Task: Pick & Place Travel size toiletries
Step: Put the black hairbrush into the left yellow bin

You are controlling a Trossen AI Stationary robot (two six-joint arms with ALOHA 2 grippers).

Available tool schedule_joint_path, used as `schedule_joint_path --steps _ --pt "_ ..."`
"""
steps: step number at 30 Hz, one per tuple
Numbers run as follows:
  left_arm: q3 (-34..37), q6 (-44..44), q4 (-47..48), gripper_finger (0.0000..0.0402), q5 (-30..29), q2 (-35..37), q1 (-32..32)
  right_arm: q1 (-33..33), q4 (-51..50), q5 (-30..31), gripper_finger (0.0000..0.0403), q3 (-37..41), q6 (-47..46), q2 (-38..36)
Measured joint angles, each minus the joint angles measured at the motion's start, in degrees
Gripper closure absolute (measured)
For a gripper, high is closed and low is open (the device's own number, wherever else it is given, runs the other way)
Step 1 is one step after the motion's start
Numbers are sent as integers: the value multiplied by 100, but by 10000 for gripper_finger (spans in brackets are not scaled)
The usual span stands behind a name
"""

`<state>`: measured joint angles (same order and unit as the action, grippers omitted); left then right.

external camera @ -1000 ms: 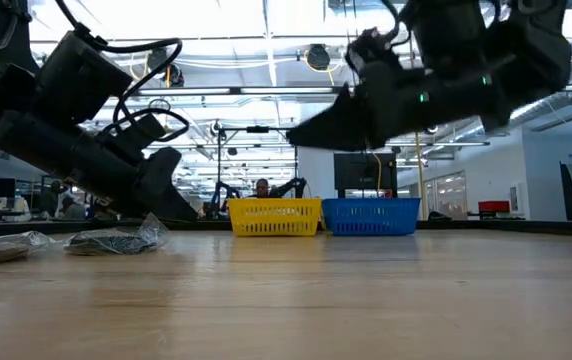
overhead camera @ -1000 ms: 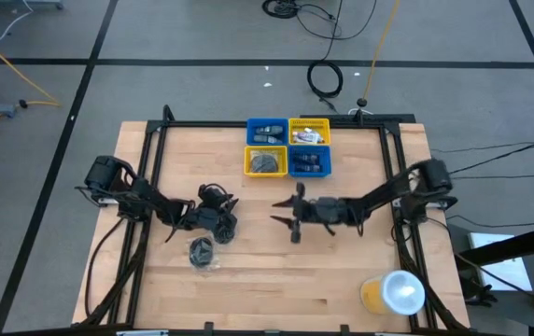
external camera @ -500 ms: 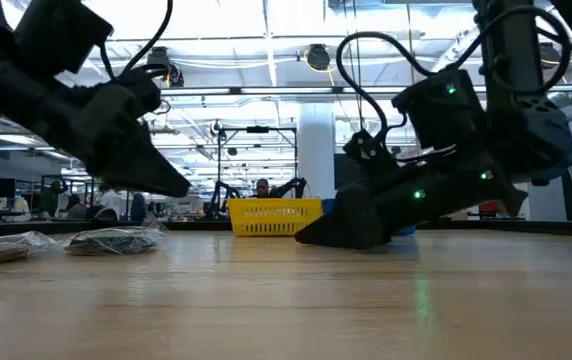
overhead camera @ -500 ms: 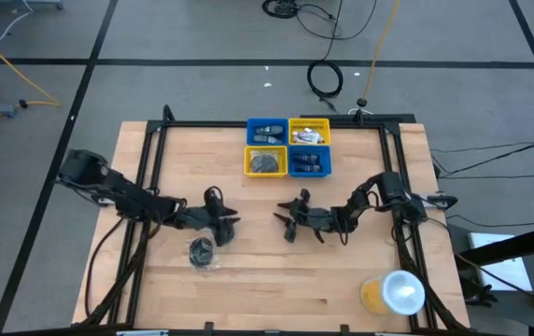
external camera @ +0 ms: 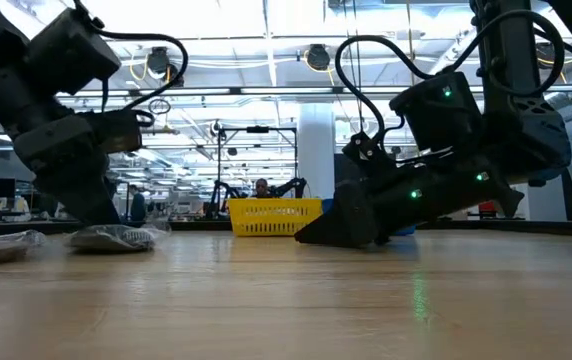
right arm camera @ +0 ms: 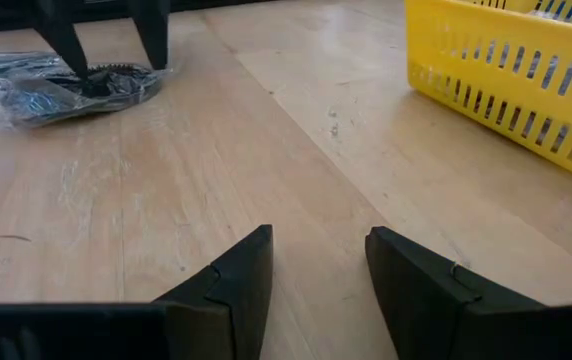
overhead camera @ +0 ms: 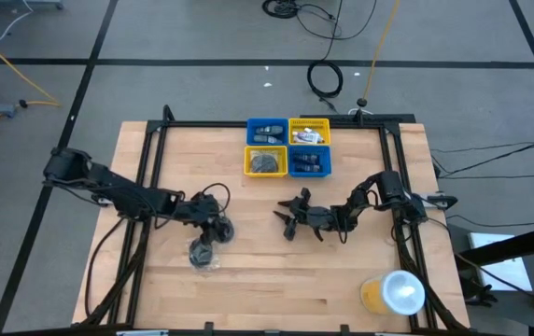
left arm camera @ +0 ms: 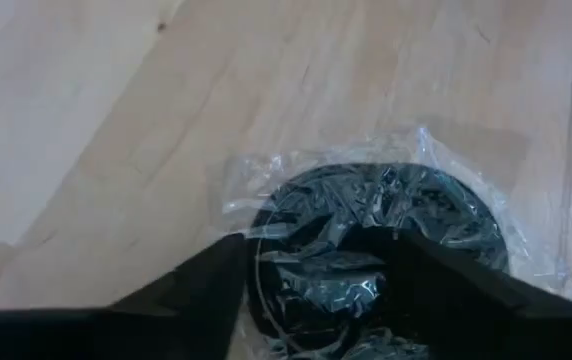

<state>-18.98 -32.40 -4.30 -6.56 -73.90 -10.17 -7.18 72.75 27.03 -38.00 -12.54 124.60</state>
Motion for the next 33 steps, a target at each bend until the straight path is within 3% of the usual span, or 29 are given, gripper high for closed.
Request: schedule_joint_path --steps 3,6,9,17,24,28,33 --pt "-2 47 -47 107 -50 -73 -2 0 -4 0 248 0 -2 0" --pt "-4 146 -113 104 -135 -157 -9 0 -7 0 248 0 -4 0" --pt "-4 387 -237 138 -161 -234 -9 0 -9 -2 248 0 -4 0" --pt "1 799 -522 286 -111 -265 -7 0 -11 -4 248 -2 -18 0" --pt "4 1001 -1207 388 -80 -267 -4 0 -11 -7 248 -2 -26 0" --pt "4 1168 -1926 390 -290 -267 -2 0 -11 -7 248 -2 -26 0" --pt "4 1577 -3396 382 -1091 -267 108 0 -13 -7 248 -2 -26 0"
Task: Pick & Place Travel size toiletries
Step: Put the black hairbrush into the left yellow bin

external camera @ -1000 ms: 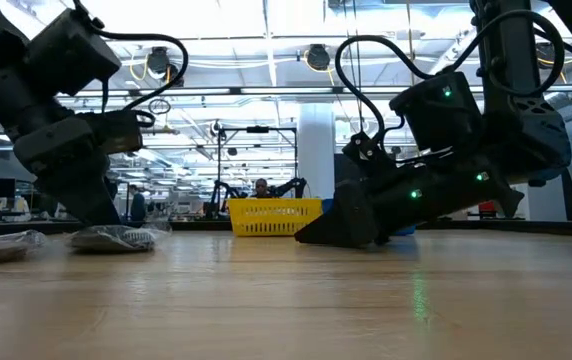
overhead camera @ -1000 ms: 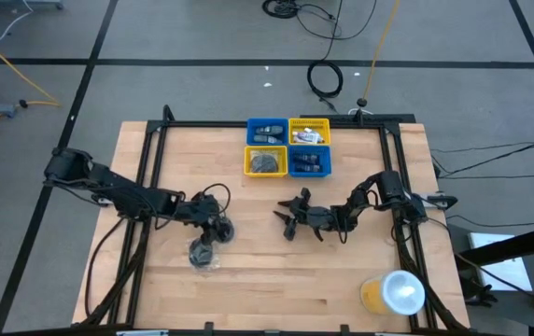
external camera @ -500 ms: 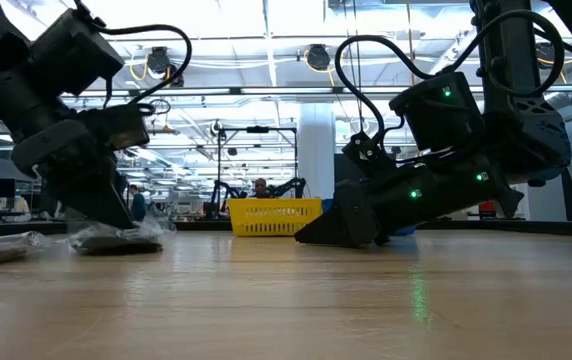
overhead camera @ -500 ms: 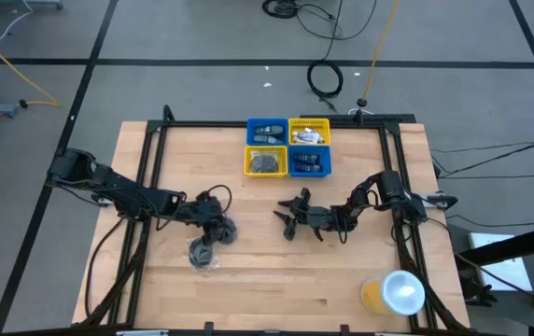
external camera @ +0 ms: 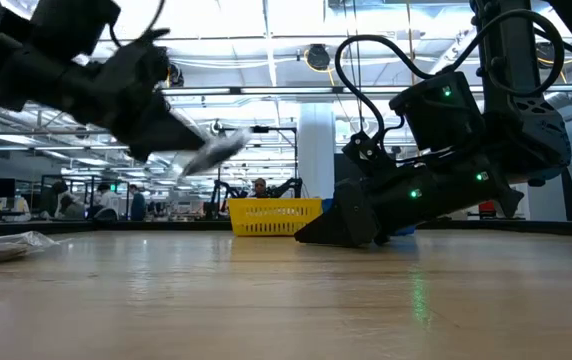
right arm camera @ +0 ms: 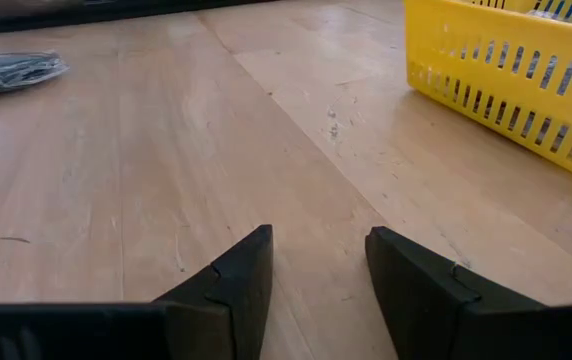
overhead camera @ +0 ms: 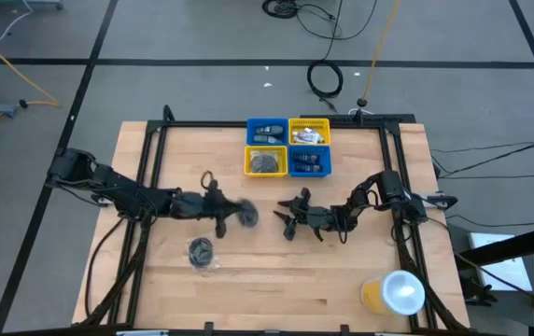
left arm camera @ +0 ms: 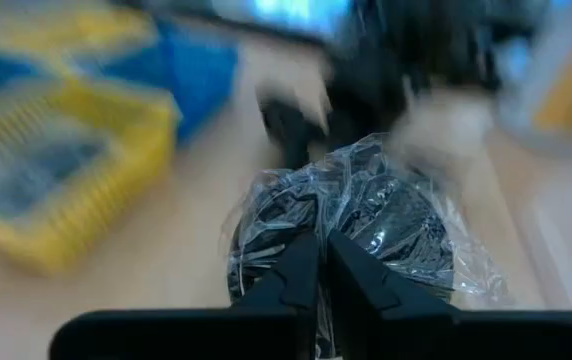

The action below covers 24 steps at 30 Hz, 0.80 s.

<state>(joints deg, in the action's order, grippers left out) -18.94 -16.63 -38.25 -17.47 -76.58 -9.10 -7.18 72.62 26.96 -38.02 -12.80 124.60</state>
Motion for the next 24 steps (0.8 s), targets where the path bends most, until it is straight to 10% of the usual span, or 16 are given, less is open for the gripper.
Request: schedule_joint_path --steps 12,24 --pt "-598 -488 -1321 390 -1364 -384 1841 17 13 -2 248 0 15 2" --pt "-2996 -1050 1320 381 -1193 -2296 2421 36 37 -7 248 0 0 4"
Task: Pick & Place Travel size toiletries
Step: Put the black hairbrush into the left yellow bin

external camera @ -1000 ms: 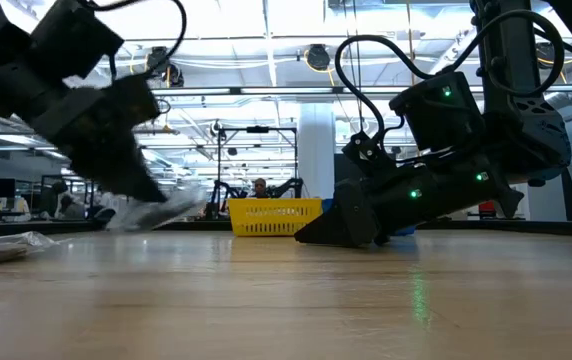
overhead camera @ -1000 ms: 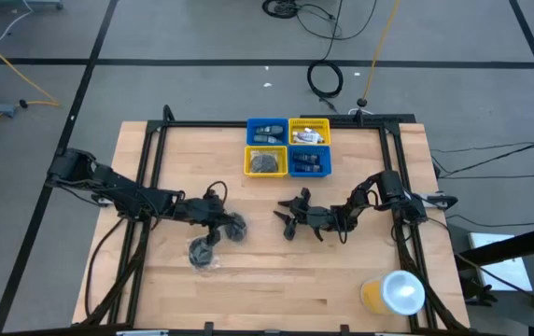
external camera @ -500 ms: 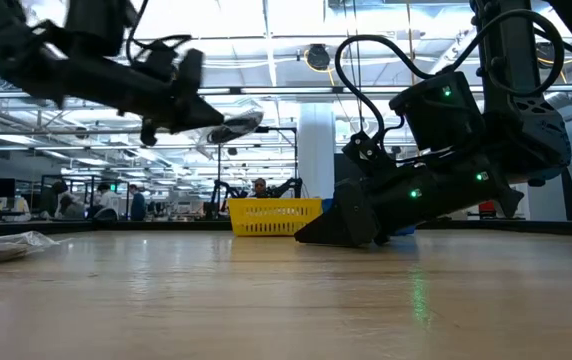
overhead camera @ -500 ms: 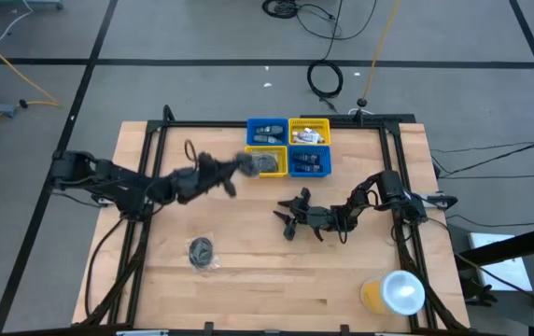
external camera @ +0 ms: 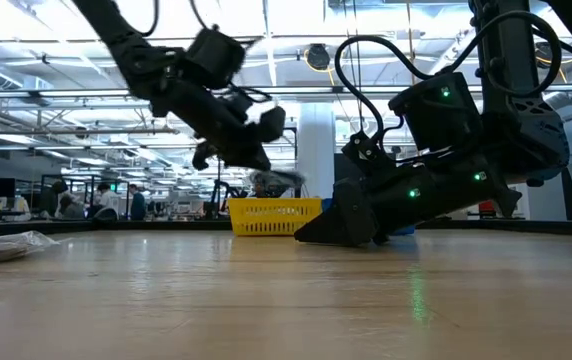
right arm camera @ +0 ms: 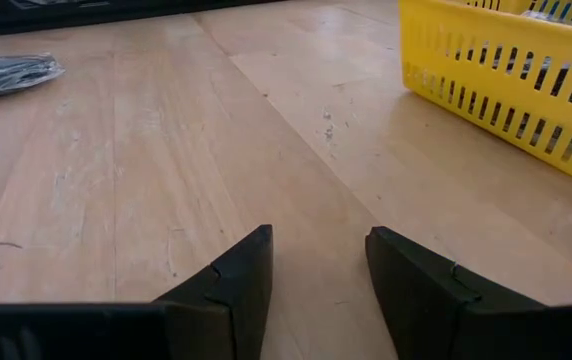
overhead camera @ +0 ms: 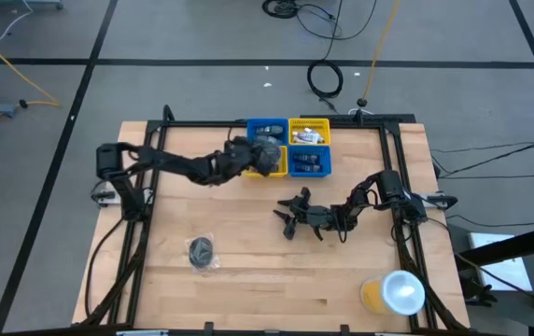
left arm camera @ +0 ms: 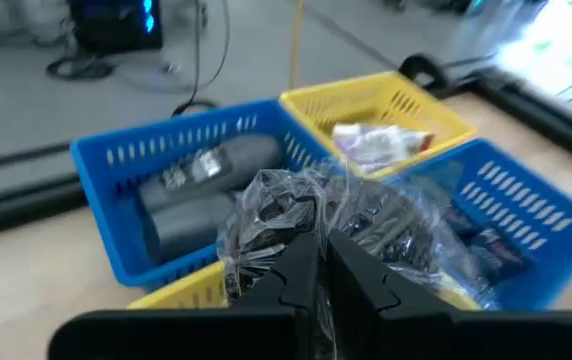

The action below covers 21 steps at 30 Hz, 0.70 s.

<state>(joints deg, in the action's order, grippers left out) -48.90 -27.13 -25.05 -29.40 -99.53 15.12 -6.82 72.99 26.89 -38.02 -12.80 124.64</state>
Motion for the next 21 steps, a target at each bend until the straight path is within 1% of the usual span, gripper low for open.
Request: schedule_joint_path --steps 2,5,9,13,14,17,21 --pt "-219 -223 387 376 21 -121 49 -1 0 -13 248 0 0 0" --pt "-319 -588 750 370 162 -172 103 0 4 -133 248 0 2 0" --pt "-319 -982 1016 359 250 -170 98 -6 15 -311 248 0 2 0" --pt "-328 -1252 1013 342 276 -284 96 -38 12 -305 248 0 4 0" --pt "-327 -1296 1049 337 359 -335 96 -41 15 -310 248 0 3 0" --pt "-317 -1300 1046 321 450 -448 95 -41 14 -315 248 0 -10 0" --pt "-317 -790 1129 299 452 -323 116 -45 19 -317 248 2 -24 0"
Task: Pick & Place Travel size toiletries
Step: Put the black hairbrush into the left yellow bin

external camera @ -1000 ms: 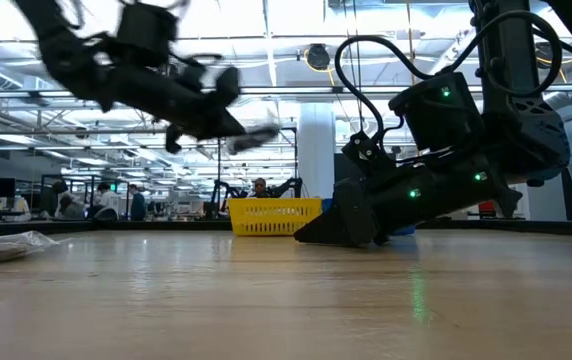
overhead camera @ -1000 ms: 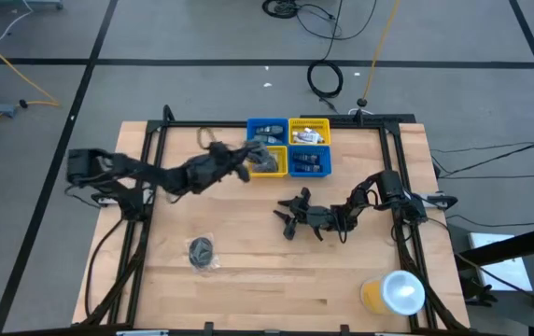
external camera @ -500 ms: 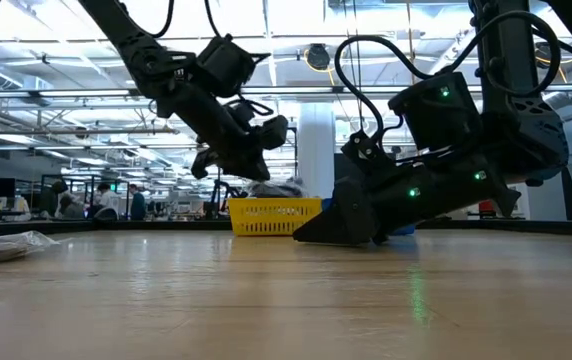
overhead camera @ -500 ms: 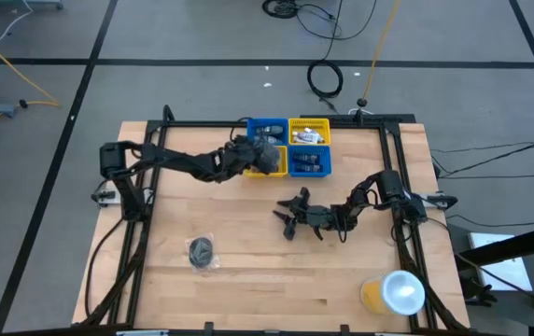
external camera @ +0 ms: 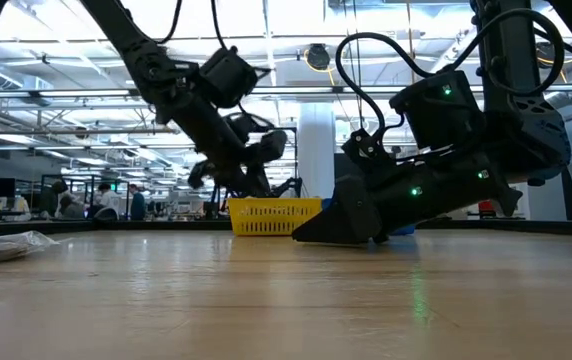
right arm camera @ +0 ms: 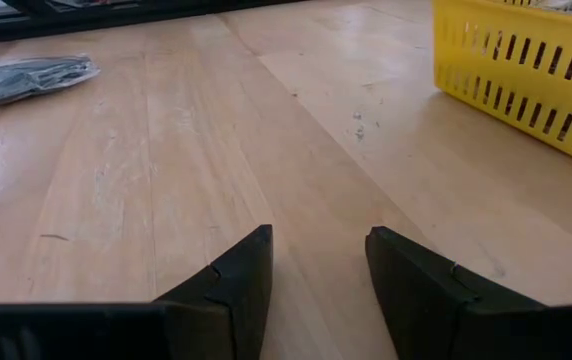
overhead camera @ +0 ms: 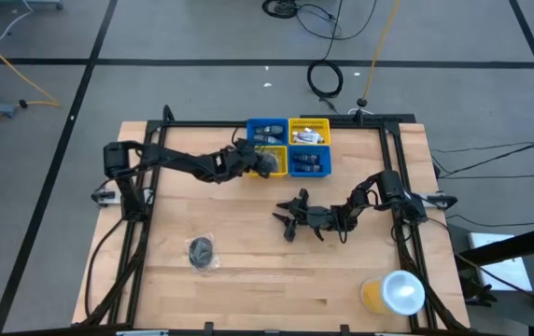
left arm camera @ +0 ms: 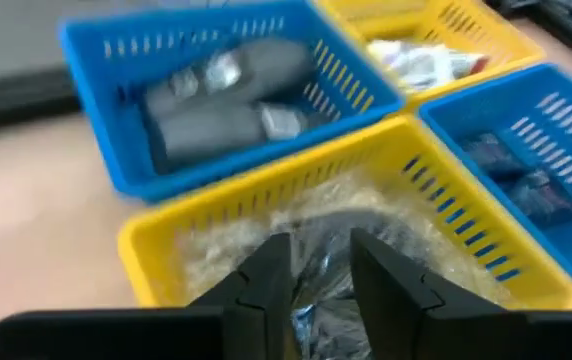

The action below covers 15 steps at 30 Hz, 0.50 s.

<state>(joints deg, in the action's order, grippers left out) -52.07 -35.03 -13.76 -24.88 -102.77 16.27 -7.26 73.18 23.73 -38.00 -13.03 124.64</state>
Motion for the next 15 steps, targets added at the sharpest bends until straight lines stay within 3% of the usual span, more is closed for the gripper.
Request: schedule_joint_path --steps 7,15 --pt "-4 905 -392 286 640 267 44 2 -4 -2 248 0 -3 -2" --pt "0 804 -930 340 808 -203 239 4 19 2 248 2 -6 -2"
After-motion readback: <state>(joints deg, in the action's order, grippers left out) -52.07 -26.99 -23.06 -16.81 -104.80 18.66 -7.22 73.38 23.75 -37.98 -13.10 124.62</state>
